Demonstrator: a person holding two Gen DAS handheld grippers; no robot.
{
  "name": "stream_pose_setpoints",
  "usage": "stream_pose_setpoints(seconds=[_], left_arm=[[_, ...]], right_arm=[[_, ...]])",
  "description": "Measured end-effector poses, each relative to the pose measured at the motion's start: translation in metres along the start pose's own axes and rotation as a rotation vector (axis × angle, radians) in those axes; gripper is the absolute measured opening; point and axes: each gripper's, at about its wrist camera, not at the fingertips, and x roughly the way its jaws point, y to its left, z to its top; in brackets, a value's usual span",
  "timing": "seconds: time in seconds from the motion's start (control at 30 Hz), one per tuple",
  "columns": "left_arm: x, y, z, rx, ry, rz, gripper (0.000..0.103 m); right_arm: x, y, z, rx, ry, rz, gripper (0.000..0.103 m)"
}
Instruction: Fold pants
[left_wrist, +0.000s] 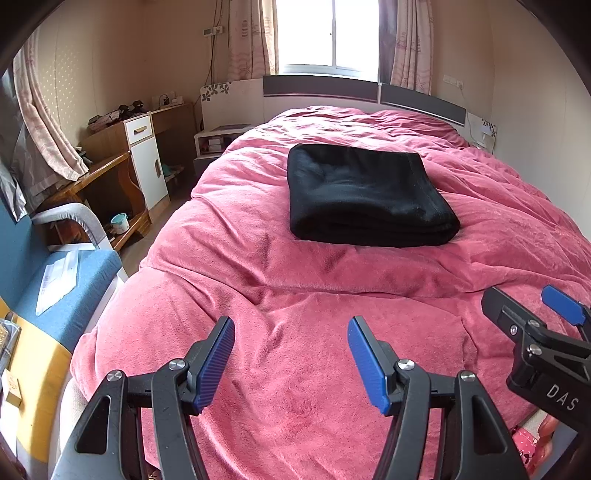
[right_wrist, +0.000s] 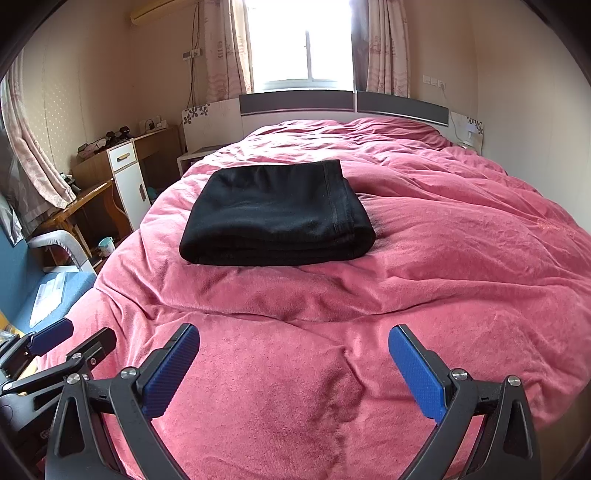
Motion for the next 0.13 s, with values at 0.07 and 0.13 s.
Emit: stream_pose_setpoints(seconds=[0.07,0.13], left_arm=[[-0.0001,0.0012,-0.0003,-0.005,-0.009,0.002,0.065],[-0.0003,0.0007,-0.0003,-0.002,-0.015,0.011,0.065]], right_arm=[[0.0011,-0.0010,0.0000,0.003,0.004,0.001,0.103],[0.0020,-0.0021,-0.0001,0.006,0.007,-0.001,0.103]])
